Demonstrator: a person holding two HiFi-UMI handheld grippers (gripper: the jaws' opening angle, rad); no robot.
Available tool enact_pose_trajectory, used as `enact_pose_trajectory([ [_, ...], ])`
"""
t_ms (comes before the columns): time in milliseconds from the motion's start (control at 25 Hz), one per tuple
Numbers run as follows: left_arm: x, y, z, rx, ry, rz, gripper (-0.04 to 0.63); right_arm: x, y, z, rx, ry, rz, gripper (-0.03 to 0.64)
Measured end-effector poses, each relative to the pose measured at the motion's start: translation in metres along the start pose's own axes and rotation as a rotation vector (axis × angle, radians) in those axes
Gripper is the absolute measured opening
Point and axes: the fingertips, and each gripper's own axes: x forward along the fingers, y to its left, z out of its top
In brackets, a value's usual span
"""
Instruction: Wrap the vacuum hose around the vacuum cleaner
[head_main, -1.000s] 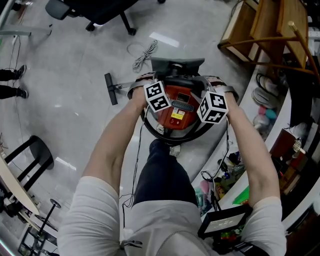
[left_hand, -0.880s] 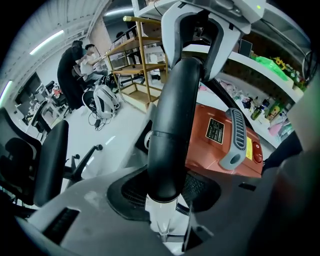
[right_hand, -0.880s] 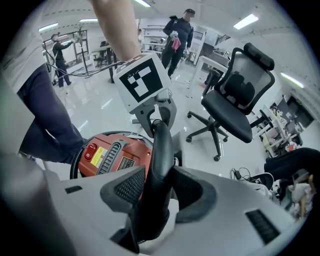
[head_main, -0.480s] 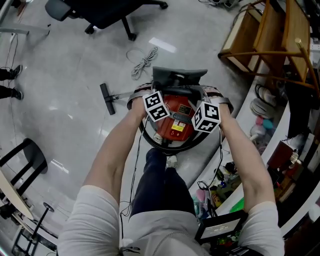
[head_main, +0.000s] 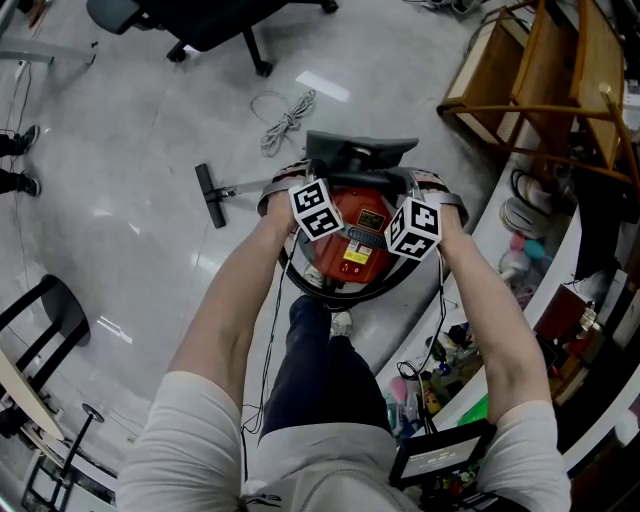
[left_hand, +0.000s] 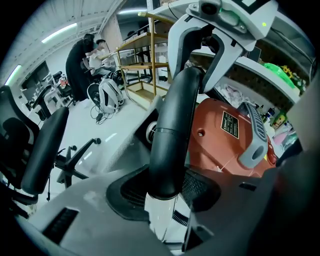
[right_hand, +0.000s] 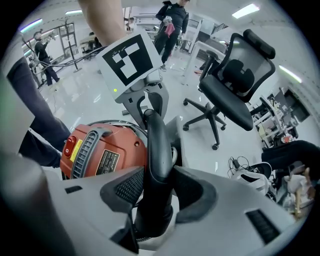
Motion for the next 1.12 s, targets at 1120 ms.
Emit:
enact_pose_trajectory([
  [1120,-0.033,-0.010,-0.008,-0.213,-0.112,0.034,0.155,-0.003,0.008,-0.037,0.198,0.051,-0.027,0.178],
])
